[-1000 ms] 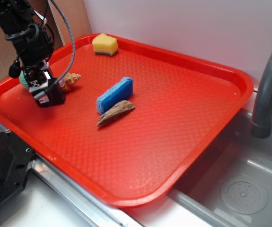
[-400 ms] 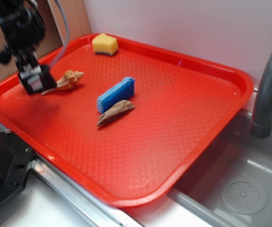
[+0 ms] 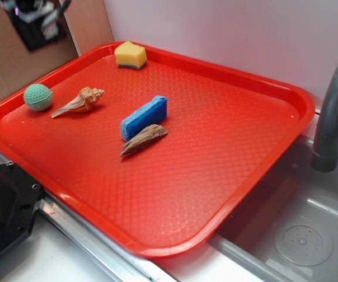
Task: Grab the black box.
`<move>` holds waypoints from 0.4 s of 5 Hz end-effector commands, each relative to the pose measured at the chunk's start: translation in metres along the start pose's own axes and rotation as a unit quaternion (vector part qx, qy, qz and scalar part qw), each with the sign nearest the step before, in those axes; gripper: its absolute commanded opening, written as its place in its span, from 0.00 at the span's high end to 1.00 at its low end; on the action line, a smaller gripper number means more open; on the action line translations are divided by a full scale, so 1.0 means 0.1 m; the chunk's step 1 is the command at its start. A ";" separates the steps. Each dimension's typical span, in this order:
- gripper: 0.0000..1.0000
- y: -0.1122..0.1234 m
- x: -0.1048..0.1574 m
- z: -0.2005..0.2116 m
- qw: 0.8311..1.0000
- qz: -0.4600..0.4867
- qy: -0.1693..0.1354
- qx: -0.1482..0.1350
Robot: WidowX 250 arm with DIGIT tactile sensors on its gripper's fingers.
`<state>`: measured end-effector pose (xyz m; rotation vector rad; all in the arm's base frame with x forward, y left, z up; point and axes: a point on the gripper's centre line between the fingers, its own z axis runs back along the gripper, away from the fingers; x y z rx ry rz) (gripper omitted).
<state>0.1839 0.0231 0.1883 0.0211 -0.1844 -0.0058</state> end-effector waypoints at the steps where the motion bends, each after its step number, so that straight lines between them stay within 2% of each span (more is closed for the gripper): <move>1: 1.00 -0.18 0.29 0.61 0.999 0.032 0.016 -0.025; 2: 1.00 -0.11 0.25 0.60 0.999 0.039 -0.005 -0.028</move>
